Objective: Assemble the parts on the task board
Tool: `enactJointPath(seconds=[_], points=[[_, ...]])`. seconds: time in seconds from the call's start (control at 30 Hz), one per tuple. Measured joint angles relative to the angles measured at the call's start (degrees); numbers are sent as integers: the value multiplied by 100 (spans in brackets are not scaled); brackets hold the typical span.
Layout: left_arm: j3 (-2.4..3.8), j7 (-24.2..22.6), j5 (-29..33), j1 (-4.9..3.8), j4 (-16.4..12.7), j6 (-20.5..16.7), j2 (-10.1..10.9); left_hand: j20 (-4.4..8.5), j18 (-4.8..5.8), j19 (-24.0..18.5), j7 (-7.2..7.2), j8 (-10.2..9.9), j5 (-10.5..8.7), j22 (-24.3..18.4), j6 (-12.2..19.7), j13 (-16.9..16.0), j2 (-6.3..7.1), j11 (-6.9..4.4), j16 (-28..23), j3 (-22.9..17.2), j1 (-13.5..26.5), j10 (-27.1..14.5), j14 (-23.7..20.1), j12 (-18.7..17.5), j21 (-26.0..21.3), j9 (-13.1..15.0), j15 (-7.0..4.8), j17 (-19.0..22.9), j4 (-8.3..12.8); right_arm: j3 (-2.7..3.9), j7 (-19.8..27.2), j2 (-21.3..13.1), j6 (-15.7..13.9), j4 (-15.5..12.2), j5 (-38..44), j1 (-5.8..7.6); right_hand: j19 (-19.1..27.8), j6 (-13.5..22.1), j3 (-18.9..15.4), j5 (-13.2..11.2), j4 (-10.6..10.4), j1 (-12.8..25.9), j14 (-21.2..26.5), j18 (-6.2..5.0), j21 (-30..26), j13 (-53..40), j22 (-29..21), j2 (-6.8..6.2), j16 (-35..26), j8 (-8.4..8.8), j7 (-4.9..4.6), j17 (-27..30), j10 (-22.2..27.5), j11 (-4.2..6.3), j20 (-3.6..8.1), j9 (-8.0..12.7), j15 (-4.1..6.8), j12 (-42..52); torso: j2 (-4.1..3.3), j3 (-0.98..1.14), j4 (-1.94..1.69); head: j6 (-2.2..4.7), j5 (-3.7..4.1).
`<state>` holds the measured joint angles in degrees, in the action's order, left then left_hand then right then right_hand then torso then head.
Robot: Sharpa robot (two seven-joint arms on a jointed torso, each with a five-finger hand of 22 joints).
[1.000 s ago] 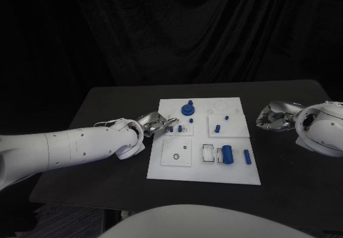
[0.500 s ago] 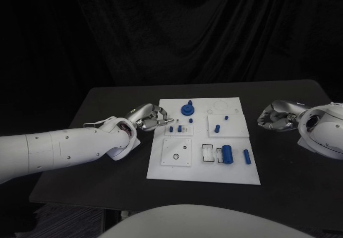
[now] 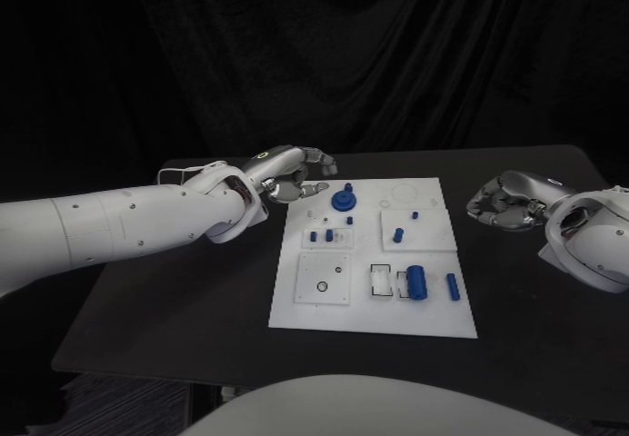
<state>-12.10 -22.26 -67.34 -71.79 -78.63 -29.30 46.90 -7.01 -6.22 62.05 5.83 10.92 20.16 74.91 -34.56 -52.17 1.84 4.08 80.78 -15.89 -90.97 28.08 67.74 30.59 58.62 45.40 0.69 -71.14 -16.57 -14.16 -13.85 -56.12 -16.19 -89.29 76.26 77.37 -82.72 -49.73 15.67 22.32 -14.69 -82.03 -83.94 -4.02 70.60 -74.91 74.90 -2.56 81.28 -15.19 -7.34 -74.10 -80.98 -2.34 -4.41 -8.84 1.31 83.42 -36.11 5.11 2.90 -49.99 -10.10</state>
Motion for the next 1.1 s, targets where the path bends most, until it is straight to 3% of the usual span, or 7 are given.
enactJointPath(seconds=[0.13, 0.23, 0.33, 0.37, 0.43, 0.7, 1.1], points=[[-4, -248, -407, -16, 497, 387, -442, 43, 0, 185, -132, -387, -16, 0, -215, 793, 407, -101, 26, -928, 40, -27, 212, -384, 200, -784, -90, 11, 145, 0, 54, 31, -45, 23, 0, 0, 0, -16, 0, 0, 0, 0, 0, 0, 0, 0, 0, 0, 0, 0, 16, 0, 0, 0, 0, -5, 0, 0, -8, -7, 1, 0, 17], [-5, -352, -695, -18, 858, 633, -792, 54, 0, 407, -351, -596, -26, 0, -159, 1105, 500, 8, 77, -1211, 90, -88, 420, -470, 461, -1058, -25, -71, 396, 0, 79, 45, -53, 47, 0, 0, 0, -20, 0, 0, 0, 0, 0, 0, 0, 0, 0, 0, 0, 0, 21, 0, 0, 0, 0, -5, 0, 0, -16, -13, 5, 0, 40], [-3, -409, -909, -16, 1165, 811, -1076, 23, 11, 1079, -433, -661, -184, 0, -200, 1312, 480, 136, 363, -1325, 277, 54, 1025, -420, 1168, -1227, 43, -347, 558, 1, 94, 43, -53, 52, 0, 0, 0, -20, 0, 0, 0, 0, 0, 0, 0, 0, 0, 0, 0, 0, 21, 1, 0, 0, 0, -5, 0, 0, -26, -19, 14, 0, 62], [-3, -414, -958, -14, 1247, 853, -1151, 10, 105, 1223, -433, -661, -261, 0, -200, 1358, 466, 154, 422, -1329, 337, 115, 1145, -378, 1320, -1268, 64, -370, 587, 1, 97, 40, -52, 52, 0, 0, 0, -21, 0, 0, 0, 0, 0, 0, 0, 0, 0, 0, 0, 0, 21, 1, 0, 0, 0, -5, 0, 0, -31, -21, 18, 0, 67], [-2, -415, -1053, -8, 1389, 941, -1296, -19, 100, 1335, -432, -688, -402, 0, -200, 1401, 426, 184, 452, -1305, 420, 159, 1230, -355, 1434, -1317, 92, -381, 610, 1, 101, 30, -48, 52, 0, 0, 0, -21, 0, 0, 0, 0, 0, 0, 0, 0, 0, 0, 0, 0, 21, 1, 0, 0, 0, -5, 0, 0, -40, -25, 23, 0, 76], [-3, -359, -1249, 31, 1695, 1136, -1617, -58, 99, 1374, -464, -688, -714, 0, -262, 1436, 345, 199, 465, -1059, 575, 145, 1284, -247, 1452, -1386, 105, -381, 647, -1, 99, 0, -24, 44, -1, 0, 0, -20, 0, 0, 0, 0, 0, 0, 0, 0, 0, 0, -1, 0, 21, 12, 0, 0, 0, -4, 0, 0, -72, -31, 49, 0, 77], [2, -225, -1462, 68, 1831, 1296, -1778, -109, 98, 1425, -419, -513, -809, 0, -559, 1103, 273, 231, 514, -610, 715, 178, 1305, 258, 1473, -1211, 126, -381, 780, -1, 90, 7, 42, 46, -2, 0, 0, -20, 0, 0, 0, 0, 0, 0, -1, 0, 0, 0, -4, 0, 21, 22, 1, -1, 0, -3, 0, 0, -75, -30, 58, 0, 85]])
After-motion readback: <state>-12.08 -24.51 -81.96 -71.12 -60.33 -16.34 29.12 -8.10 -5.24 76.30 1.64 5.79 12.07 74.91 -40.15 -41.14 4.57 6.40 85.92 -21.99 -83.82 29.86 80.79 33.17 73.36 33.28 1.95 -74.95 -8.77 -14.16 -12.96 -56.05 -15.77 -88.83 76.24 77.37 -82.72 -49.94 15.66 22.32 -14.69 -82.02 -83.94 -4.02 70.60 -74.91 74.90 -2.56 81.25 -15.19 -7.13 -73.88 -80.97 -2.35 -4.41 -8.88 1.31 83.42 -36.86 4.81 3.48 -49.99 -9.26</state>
